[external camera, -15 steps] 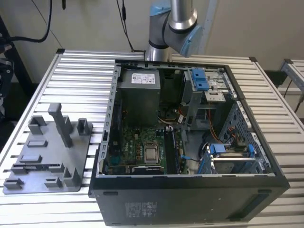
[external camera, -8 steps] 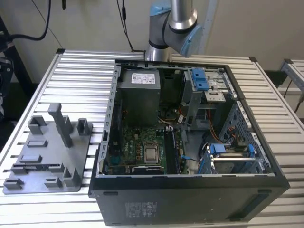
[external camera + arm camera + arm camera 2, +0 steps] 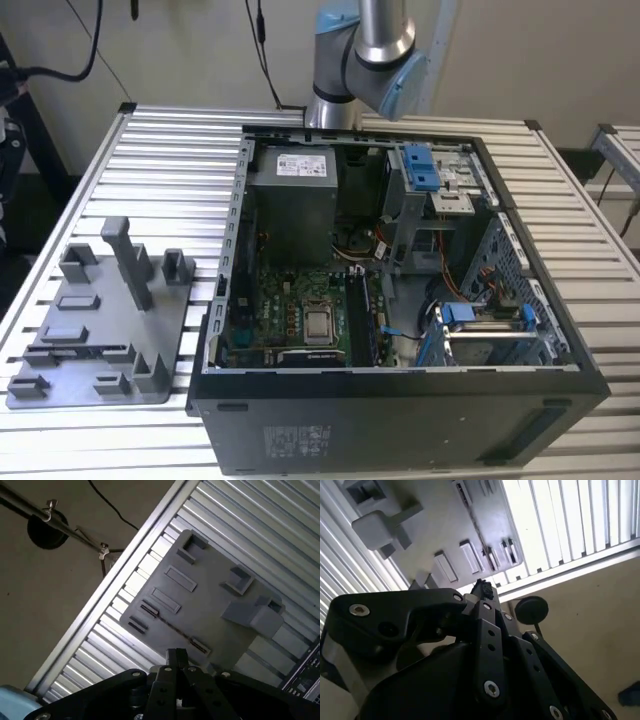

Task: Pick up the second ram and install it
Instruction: 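Pick up the second ram and move it above second insertion slot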

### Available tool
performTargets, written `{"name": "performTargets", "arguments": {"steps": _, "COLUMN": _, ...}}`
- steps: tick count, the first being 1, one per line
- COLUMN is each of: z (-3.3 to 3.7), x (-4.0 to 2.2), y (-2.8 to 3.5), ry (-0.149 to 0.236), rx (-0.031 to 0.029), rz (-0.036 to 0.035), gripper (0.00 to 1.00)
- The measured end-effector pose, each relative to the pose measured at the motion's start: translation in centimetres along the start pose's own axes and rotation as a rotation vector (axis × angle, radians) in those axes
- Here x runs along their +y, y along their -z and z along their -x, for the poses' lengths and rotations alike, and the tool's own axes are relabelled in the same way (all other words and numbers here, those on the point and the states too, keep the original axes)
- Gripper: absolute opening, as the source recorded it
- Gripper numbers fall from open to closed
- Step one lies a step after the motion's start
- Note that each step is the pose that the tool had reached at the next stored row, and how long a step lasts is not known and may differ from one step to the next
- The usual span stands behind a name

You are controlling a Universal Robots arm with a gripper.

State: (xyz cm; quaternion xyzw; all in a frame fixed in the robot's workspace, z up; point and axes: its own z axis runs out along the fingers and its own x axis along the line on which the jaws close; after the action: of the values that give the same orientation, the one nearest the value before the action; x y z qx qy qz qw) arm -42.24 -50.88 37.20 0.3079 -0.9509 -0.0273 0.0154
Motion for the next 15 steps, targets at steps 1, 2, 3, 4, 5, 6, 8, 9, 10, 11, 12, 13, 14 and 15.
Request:
{"name": "performTargets", "arguments": {"steps": 1, "z": 0.00, "x": 0.04, "y": -0.01, "ry": 0.008, "rx": 0.0004, "rz": -0.0003, "gripper": 0.11}}
{"name": "performTargets", "arguments": {"steps": 2, "z": 0.00, "x": 0.08, "y": -0.02, "ry": 0.017, "rx": 0.0012, "rz": -0.0008, "gripper": 0.11}}
{"name": "performTargets", "arguments": {"steps": 3, "z": 0.00, "x": 0.11, "y": -0.01, "ry": 0.027, "rx": 0.0023, "rz": -0.0012, "gripper": 0.11}}
{"name": "performTargets", "arguments": {"steps": 4, "z": 0.01, "x": 0.14, "y": -0.02, "ry": 0.038, "rx": 0.0031, "rz": -0.0016, "gripper": 0.11}}
{"name": "performTargets", "arguments": {"steps": 5, "z": 0.01, "x": 0.16, "y": -0.02, "ry": 0.049, "rx": 0.0039, "rz": -0.0020, "gripper": 0.11}}
{"name": "performTargets", "arguments": {"steps": 6, "z": 0.03, "x": 0.19, "y": -0.01, "ry": 0.060, "rx": 0.0050, "rz": -0.0024, "gripper": 0.11}}
{"name": "performTargets", "arguments": {"steps": 8, "z": 0.04, "x": 0.21, "y": -0.03, "ry": 0.086, "rx": 0.0066, "rz": -0.0032, "gripper": 0.11}}
{"name": "performTargets", "arguments": {"steps": 9, "z": 0.04, "x": 0.21, "y": -0.03, "ry": 0.101, "rx": 0.0076, "rz": -0.0035, "gripper": 0.11}}
{"name": "performTargets", "arguments": {"steps": 10, "z": 0.04, "x": 0.22, "y": -0.02, "ry": 0.116, "rx": 0.0085, "rz": -0.0039, "gripper": 0.11}}
{"name": "performTargets", "arguments": {"steps": 11, "z": 0.04, "x": 0.22, "y": -0.01, "ry": 0.130, "rx": 0.0089, "rz": -0.0046, "gripper": 0.11}}
{"name": "performTargets", "arguments": {"steps": 12, "z": 0.04, "x": 0.22, "y": -0.01, "ry": 0.145, "rx": 0.0091, "rz": -0.0053, "gripper": 0.11}}
{"name": "performTargets", "arguments": {"steps": 13, "z": 0.04, "x": 0.22, "y": -0.02, "ry": 0.161, "rx": 0.0095, "rz": -0.0060, "gripper": 0.11}}
{"name": "performTargets", "arguments": {"steps": 14, "z": 0.04, "x": 0.22, "y": -0.02, "ry": 0.177, "rx": 0.0101, "rz": -0.0065, "gripper": 0.11}}
{"name": "performTargets", "arguments": {"steps": 15, "z": 0.04, "x": 0.22, "y": -0.02, "ry": 0.193, "rx": 0.0108, "rz": -0.0070, "gripper": 0.11}}
